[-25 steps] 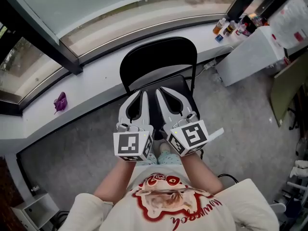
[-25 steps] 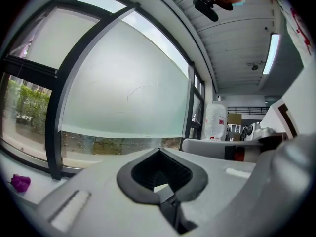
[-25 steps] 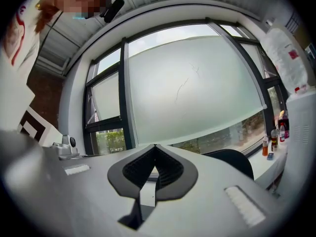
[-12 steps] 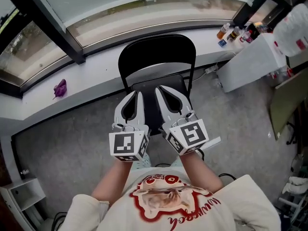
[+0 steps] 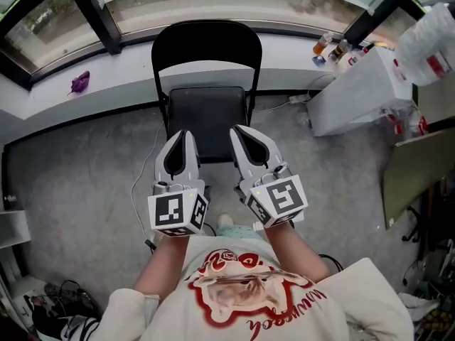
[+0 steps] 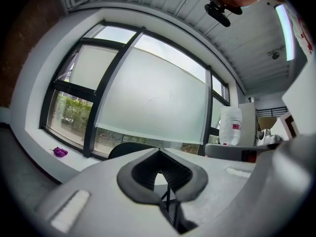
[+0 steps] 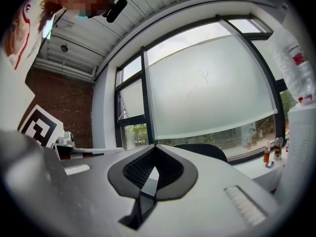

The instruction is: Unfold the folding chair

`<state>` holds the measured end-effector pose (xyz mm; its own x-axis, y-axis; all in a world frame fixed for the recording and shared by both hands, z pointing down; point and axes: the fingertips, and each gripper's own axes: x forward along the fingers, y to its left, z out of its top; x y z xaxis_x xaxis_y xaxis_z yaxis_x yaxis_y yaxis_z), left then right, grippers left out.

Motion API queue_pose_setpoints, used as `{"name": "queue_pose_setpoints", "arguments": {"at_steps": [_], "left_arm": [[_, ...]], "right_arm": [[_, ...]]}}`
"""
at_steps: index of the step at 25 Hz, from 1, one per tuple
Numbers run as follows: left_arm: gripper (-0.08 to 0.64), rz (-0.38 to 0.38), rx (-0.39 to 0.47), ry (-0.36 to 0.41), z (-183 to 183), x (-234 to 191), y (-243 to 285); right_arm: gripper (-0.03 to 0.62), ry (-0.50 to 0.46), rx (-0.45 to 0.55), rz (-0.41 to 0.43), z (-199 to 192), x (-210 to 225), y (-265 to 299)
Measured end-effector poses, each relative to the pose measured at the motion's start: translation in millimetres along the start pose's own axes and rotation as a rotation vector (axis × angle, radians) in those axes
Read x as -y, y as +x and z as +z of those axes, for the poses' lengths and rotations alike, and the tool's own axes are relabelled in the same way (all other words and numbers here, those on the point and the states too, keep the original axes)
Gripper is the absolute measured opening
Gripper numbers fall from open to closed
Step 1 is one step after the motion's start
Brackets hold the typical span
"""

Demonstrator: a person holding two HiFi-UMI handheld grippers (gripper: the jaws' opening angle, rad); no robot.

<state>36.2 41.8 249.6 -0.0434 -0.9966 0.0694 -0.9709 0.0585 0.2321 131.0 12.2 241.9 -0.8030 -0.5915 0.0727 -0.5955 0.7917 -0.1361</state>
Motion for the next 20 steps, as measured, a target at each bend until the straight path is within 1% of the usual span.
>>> {"name": "queue_pose_setpoints", "arguments": {"at_steps": [2, 4, 10, 13, 16, 20], "left_arm": [[0.0, -0.002, 0.0, 0.02, 4.3, 21.3, -16.5], [0.0, -0.002, 0.001, 0.033, 10.6, 31.4, -31.7], [0.0, 0.02, 0.018, 0.021, 14.8, 29.2, -73.0], [0.0, 0.017, 0.03, 0.015, 14.4, 33.2, -99.0], [0.0, 0.015, 0.04, 0.017, 15.6, 32.8, -135.7], [0.0, 0.015, 0.046, 0.031, 17.9, 25.6, -206.3]], "right_arm": [[0.026, 0.005, 0.002, 0.019, 1.7, -3.9, -21.1], [0.026, 0.009, 0.005, 0.035, 3.7, -13.1, -34.7], [0.026, -0.007, 0.034, 0.088, 12.5, -45.8, -62.2], [0.026, -0.022, 0.039, 0.092, 14.3, -61.1, -81.7], [0.026, -0.024, 0.054, 0.078, 12.7, -84.3, -103.2], [0.026, -0.018, 0.063, 0.061, 4.0, -137.8, -139.6]]}}
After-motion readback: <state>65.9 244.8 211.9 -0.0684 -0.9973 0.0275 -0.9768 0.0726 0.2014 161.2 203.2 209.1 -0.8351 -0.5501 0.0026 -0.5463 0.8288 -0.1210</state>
